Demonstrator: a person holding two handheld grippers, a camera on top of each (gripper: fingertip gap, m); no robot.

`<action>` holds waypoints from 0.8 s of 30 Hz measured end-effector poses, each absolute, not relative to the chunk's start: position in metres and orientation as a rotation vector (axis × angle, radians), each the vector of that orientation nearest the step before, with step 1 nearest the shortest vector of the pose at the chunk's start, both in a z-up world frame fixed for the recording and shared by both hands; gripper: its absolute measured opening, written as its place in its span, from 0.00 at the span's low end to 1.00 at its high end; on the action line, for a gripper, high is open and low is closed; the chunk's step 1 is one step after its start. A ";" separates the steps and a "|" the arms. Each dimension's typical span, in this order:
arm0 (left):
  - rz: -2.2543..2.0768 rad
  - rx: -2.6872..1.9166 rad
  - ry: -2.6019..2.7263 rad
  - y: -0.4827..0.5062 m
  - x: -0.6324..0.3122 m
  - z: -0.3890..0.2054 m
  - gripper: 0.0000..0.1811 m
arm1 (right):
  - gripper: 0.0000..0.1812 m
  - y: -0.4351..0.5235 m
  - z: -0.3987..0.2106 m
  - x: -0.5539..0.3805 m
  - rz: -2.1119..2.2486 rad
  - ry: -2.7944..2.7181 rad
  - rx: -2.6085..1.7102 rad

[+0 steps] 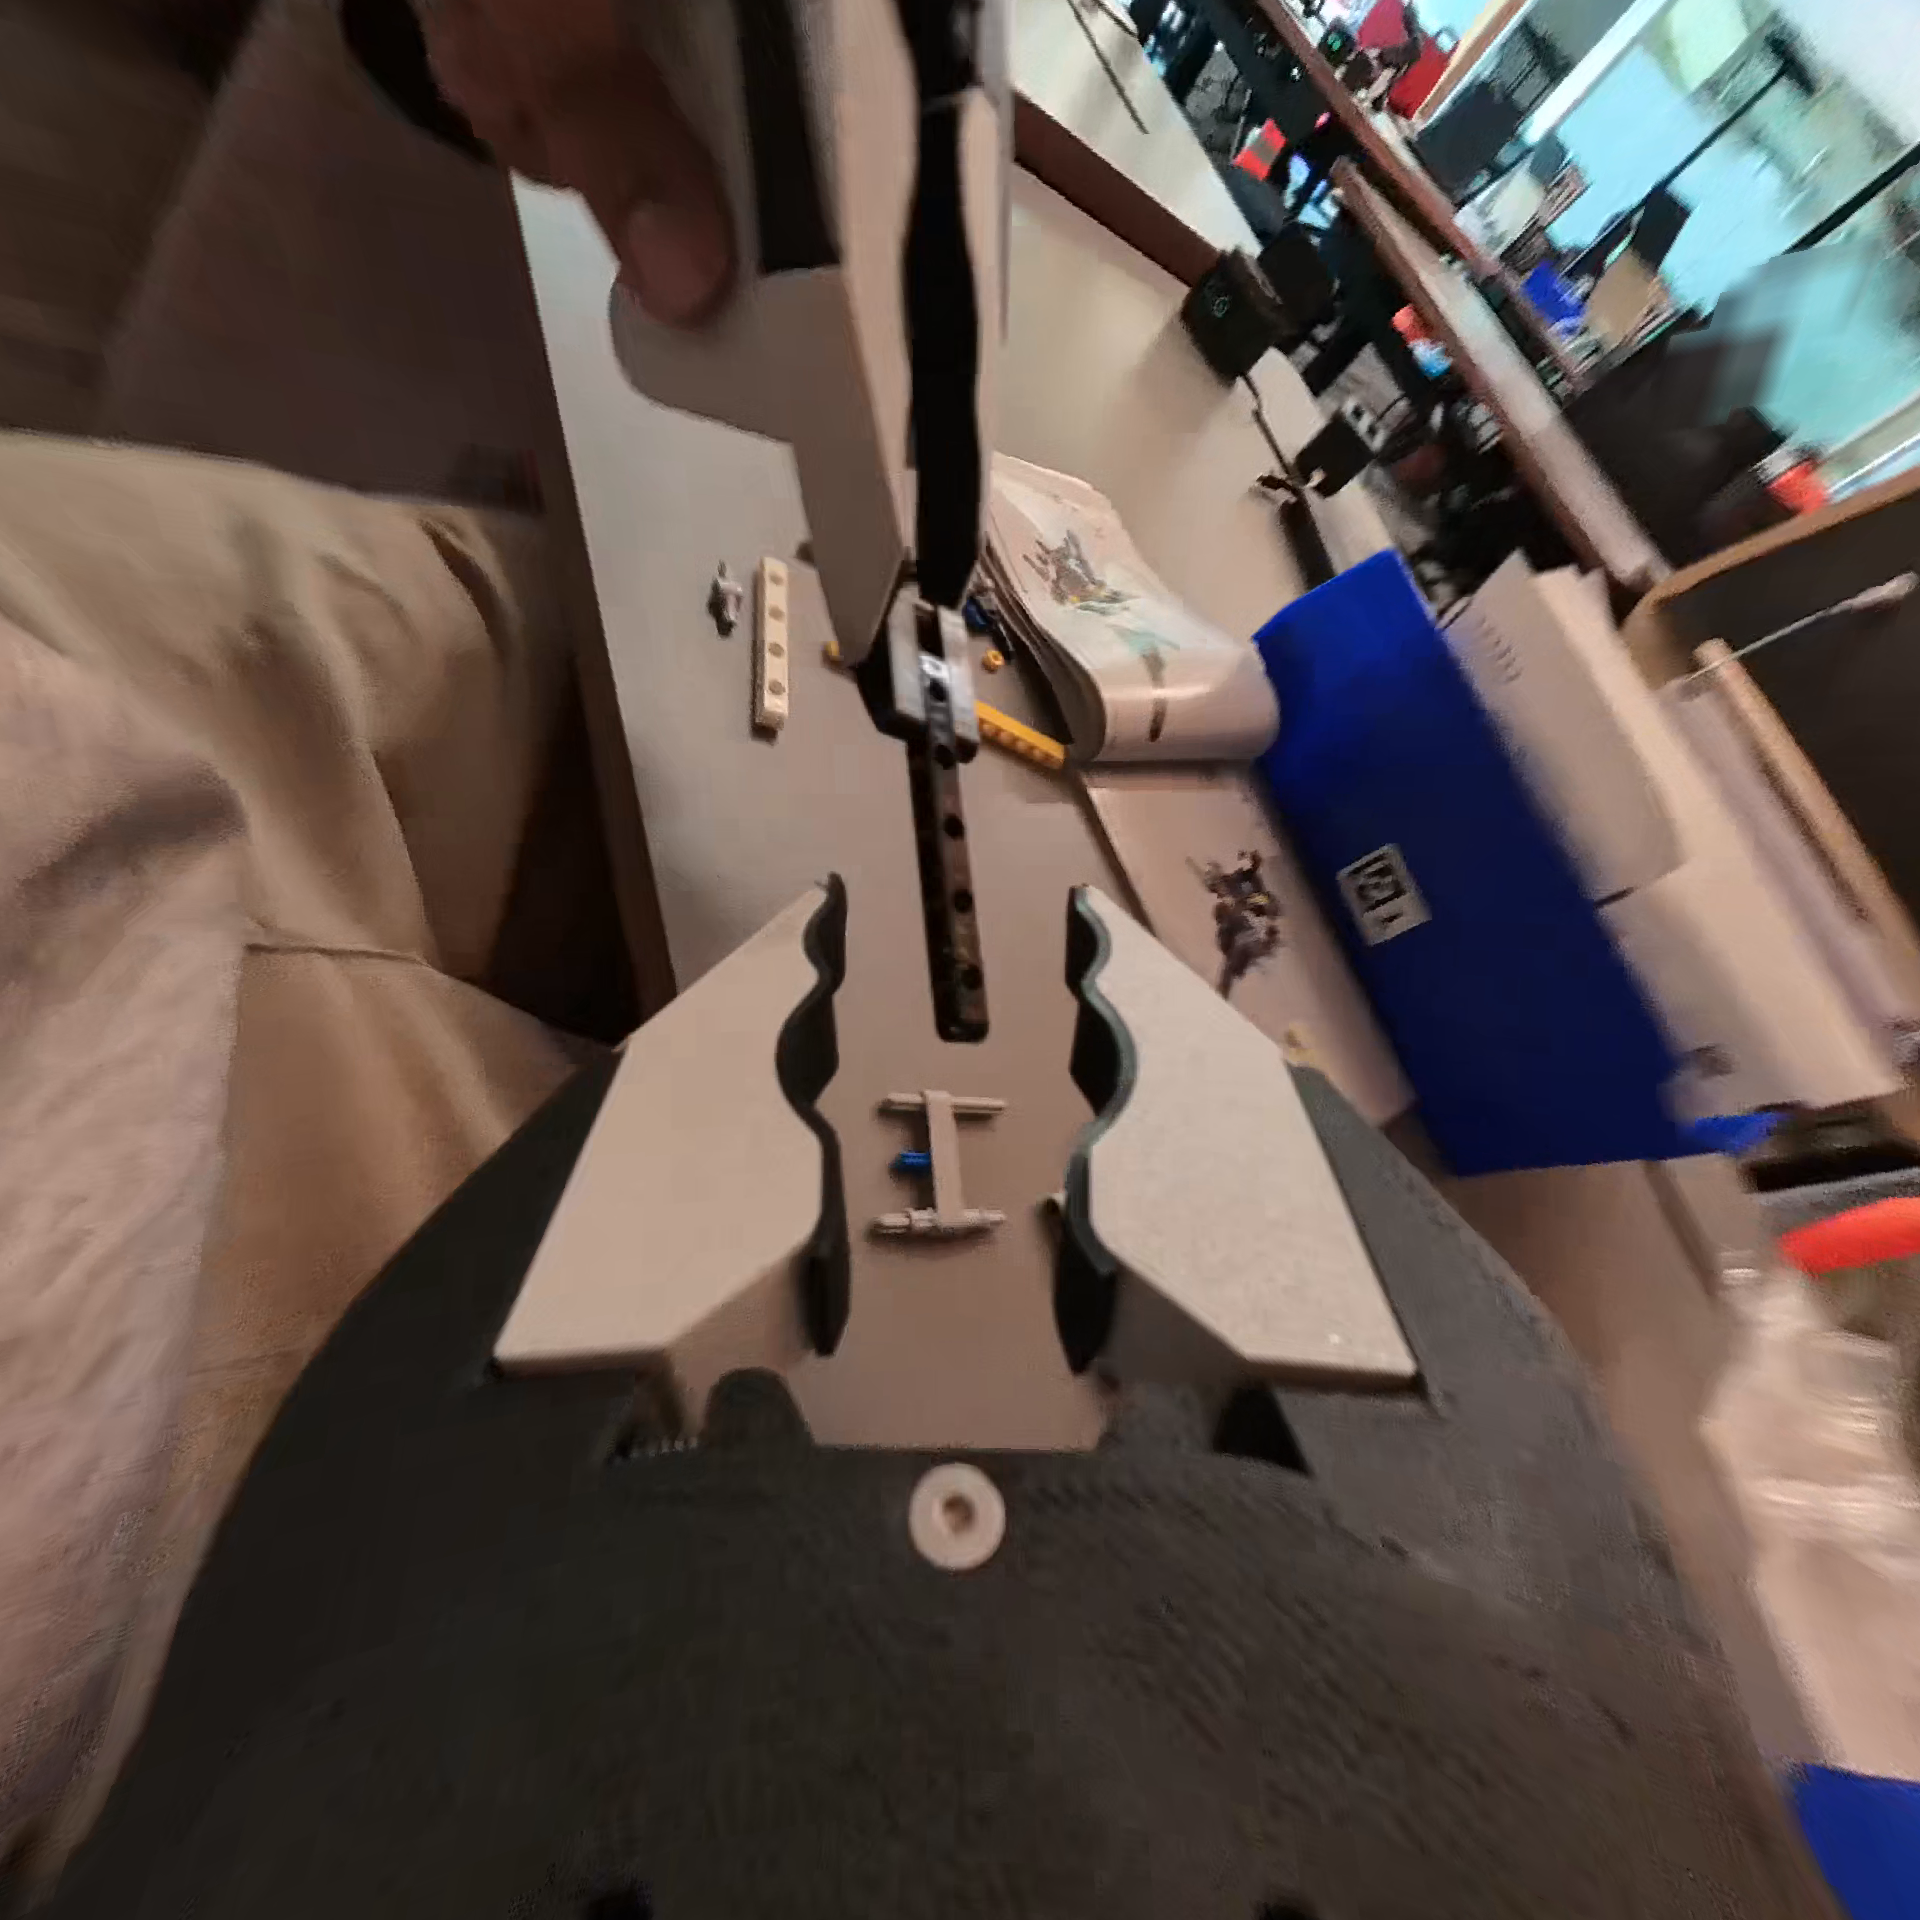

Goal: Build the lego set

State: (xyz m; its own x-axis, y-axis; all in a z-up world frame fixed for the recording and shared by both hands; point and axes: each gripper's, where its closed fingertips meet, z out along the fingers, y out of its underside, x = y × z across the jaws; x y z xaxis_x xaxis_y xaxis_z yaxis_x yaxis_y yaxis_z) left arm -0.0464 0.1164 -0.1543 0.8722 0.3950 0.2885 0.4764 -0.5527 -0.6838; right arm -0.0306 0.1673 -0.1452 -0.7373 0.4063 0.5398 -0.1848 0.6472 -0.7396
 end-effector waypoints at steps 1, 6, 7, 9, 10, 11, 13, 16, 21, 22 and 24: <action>-0.135 -2.199 -0.636 0.119 -0.046 -0.151 0.15 | 0.23 0.167 -0.146 -0.030 1.009 -2.137 -0.131; -0.237 -2.141 -0.692 0.128 -0.039 -0.145 0.15 | 0.12 0.172 -0.149 -0.037 0.810 -2.066 -0.061; -0.249 -2.136 -0.702 0.129 -0.039 -0.146 0.15 | 0.09 0.173 -0.149 -0.038 0.794 -2.058 -0.055; -0.267 -2.102 -0.707 0.132 -0.040 -0.145 0.21 | 0.05 0.176 -0.150 -0.041 0.780 -2.053 -0.065; -0.293 -2.060 -0.702 0.135 -0.041 -0.140 0.24 | 0.05 0.178 -0.152 -0.042 0.788 -2.065 -0.085; -0.330 -2.007 -0.695 0.138 -0.041 -0.134 0.27 | 0.05 0.180 -0.153 -0.045 0.800 -2.072 -0.118; -0.382 -1.886 -0.667 0.139 -0.043 -0.119 0.38 | 0.04 0.185 -0.153 -0.049 0.852 -2.085 -0.198; -0.399 -1.700 -0.606 0.135 -0.051 -0.095 0.44 | 0.04 0.191 -0.148 -0.053 1.049 -2.113 -0.380; -0.488 -1.547 -0.698 0.142 -0.062 -0.102 0.41 | 0.03 0.196 -0.134 -0.057 1.506 -2.105 -0.728; -0.521 -1.474 -0.753 0.145 -0.067 -0.103 0.37 | 0.03 0.199 -0.130 -0.059 1.570 -2.076 -0.771; -0.621 -1.243 -0.801 0.151 -0.072 -0.094 0.35 | 0.03 0.201 -0.119 -0.059 1.703 -2.007 -0.814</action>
State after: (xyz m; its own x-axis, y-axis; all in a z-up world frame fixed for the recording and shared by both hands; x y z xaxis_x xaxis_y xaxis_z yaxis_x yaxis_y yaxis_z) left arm -0.0719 0.1514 -0.0939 0.5874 0.0126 0.8092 0.7869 0.2247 -0.5747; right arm -0.0593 0.2010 -0.1186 -0.7582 0.6475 -0.0772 0.1813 0.0957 -0.9788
